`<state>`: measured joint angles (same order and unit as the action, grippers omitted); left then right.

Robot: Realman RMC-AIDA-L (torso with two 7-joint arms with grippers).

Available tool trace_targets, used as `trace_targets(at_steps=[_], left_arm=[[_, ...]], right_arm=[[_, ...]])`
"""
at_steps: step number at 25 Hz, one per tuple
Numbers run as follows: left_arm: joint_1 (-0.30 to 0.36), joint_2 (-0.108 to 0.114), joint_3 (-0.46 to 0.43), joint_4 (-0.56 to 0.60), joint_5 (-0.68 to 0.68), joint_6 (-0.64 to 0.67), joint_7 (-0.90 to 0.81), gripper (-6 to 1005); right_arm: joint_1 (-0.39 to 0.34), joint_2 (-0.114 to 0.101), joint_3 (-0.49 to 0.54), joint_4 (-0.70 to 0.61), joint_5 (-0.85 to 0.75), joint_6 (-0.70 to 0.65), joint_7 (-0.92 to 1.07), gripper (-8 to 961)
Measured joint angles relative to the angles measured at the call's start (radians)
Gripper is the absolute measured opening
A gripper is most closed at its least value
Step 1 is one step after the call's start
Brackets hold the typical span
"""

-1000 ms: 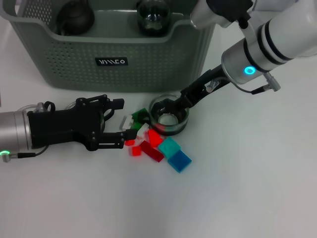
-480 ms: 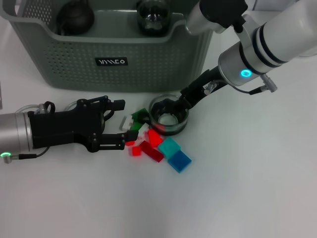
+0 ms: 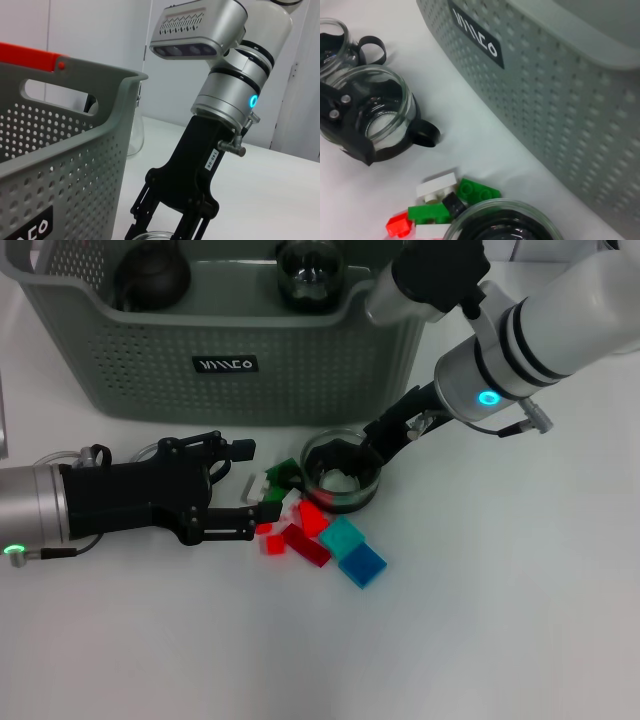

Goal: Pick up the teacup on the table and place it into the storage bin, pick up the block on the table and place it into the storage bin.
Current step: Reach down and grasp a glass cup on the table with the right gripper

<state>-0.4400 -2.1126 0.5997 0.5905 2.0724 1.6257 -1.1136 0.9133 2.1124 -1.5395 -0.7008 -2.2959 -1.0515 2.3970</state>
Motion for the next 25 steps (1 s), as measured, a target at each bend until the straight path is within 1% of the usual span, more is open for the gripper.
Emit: trace_targets(at_steps=[2,7,21,25], left_arm=[[0.000,0.000,0.000,0.000,0.000,0.000,0.000,857],[0.003,0.000,0.000,0.000,0.000,0.000,0.001,858],[0.006,0.000,0.000,0.000,0.000,0.000,0.002,858],[0.006,0.000,0.000,-0.001,0.000,0.000,0.002,858]], right_arm=[[0.000,0.000,-0.029,0.001,0.022,0.014,0.000,669],[-0.001,0.000,-0.054,0.006,0.033,0.028,0.000,669],[-0.005,0.000,-0.057,0.015,0.033,0.036,0.003,667],[-0.005,0.000,-0.060,0.015,0.033,0.030,0.005,513]])
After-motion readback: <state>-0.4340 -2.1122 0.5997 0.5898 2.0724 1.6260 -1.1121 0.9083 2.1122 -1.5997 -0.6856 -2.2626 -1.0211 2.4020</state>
